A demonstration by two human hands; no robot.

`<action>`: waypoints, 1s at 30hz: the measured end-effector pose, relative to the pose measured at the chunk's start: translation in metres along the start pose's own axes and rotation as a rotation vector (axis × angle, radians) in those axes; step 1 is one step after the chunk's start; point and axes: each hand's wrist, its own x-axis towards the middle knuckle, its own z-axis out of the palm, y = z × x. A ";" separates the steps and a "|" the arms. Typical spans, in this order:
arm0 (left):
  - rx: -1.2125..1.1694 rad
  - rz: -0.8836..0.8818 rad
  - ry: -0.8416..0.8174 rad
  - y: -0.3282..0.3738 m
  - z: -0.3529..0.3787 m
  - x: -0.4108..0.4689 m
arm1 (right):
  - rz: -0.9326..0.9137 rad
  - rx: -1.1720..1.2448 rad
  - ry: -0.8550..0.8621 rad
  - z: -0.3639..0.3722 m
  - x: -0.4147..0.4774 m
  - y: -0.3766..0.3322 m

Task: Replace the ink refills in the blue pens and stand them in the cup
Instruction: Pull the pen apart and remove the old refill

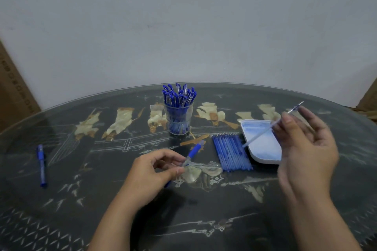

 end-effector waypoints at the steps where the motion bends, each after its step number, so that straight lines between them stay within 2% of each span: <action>1: -0.033 0.018 0.094 -0.002 0.000 0.001 | 0.005 -0.048 0.005 -0.003 0.004 0.000; 5: -0.206 0.067 0.522 -0.012 -0.006 0.003 | 0.029 -0.329 -0.089 -0.004 0.006 0.017; 9: -0.286 0.062 0.720 -0.027 -0.008 0.004 | 0.034 -0.697 -0.311 0.009 0.009 0.044; 14: -0.293 0.029 0.751 -0.040 -0.005 0.008 | 0.110 -0.987 -0.501 0.022 0.026 0.067; 20: -0.296 0.039 0.749 -0.044 -0.003 0.010 | 0.204 -1.180 -0.606 0.033 0.046 0.079; 30: -0.301 0.052 0.720 -0.049 -0.005 0.011 | 0.256 -1.252 -0.675 0.044 0.059 0.095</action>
